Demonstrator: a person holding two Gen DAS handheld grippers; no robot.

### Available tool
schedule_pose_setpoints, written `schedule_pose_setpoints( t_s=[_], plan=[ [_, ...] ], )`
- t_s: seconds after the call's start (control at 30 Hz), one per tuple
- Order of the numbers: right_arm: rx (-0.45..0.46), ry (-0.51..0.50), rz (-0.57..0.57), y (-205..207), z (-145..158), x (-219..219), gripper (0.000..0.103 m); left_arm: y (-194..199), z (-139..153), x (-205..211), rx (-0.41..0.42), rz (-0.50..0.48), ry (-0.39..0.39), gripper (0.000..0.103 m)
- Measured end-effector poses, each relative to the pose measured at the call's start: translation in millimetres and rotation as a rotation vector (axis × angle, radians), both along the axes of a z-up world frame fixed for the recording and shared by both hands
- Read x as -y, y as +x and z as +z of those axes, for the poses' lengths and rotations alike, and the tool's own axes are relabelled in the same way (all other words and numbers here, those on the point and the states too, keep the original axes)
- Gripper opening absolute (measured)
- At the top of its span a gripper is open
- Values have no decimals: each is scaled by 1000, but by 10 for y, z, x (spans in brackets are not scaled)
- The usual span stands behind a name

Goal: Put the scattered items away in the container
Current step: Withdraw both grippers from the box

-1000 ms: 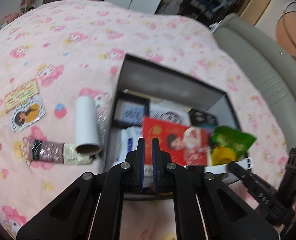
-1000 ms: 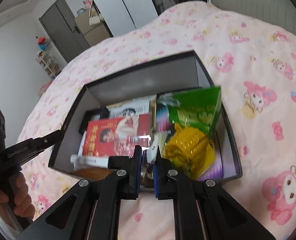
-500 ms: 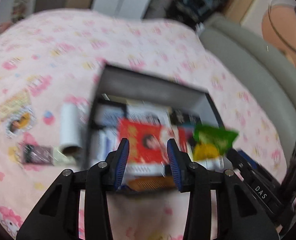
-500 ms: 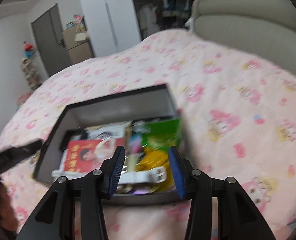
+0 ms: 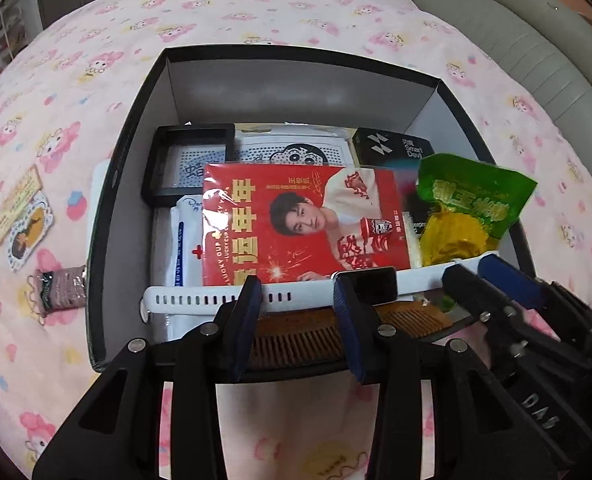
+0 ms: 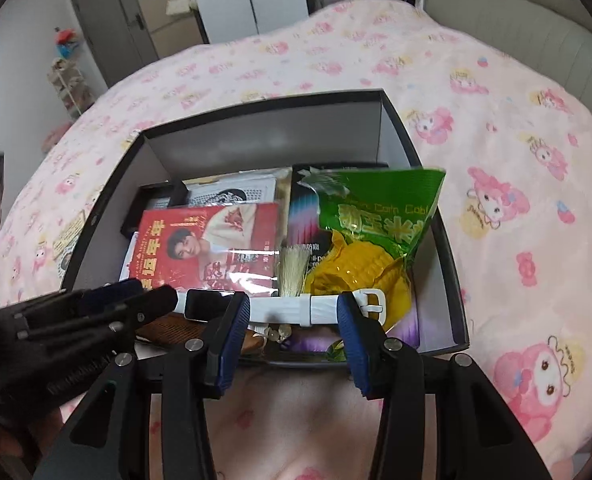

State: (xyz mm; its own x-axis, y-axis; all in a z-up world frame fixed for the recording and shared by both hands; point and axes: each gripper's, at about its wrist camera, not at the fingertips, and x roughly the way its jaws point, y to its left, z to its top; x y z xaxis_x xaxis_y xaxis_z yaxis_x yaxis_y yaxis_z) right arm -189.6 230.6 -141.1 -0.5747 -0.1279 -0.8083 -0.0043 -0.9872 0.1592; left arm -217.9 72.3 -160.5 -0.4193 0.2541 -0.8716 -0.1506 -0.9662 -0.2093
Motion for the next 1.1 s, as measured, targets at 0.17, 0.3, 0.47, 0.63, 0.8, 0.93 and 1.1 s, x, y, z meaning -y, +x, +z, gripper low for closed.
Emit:
schedule_pose_setpoints(
  t_s=[0.17, 0.3, 0.47, 0.63, 0.8, 0.93, 1.1],
  plan=[
    [-88, -33, -14, 217, 145, -100, 41, 107, 215, 151, -83, 19, 52, 39],
    [-113, -30, 4, 224, 238, -262, 41, 12, 295, 207, -71, 5, 37, 38],
    [-100, 9, 80, 120, 319, -304, 41, -37, 242, 149, 4, -88, -1, 38],
    [-40, 26, 183, 36, 225, -75, 41, -88, 67, 46, 61, -117, -26, 38],
    [81, 9, 152, -91, -85, 1, 41, -121, -64, 94, 93, -95, 19, 37],
    [81, -28, 109, -73, -49, -39, 41, 10, 96, 183, 25, -97, 60, 37],
    [-28, -16, 78, 187, 262, 4, 41, 383, 534, 298, -121, -78, 150, 37]
  ],
)
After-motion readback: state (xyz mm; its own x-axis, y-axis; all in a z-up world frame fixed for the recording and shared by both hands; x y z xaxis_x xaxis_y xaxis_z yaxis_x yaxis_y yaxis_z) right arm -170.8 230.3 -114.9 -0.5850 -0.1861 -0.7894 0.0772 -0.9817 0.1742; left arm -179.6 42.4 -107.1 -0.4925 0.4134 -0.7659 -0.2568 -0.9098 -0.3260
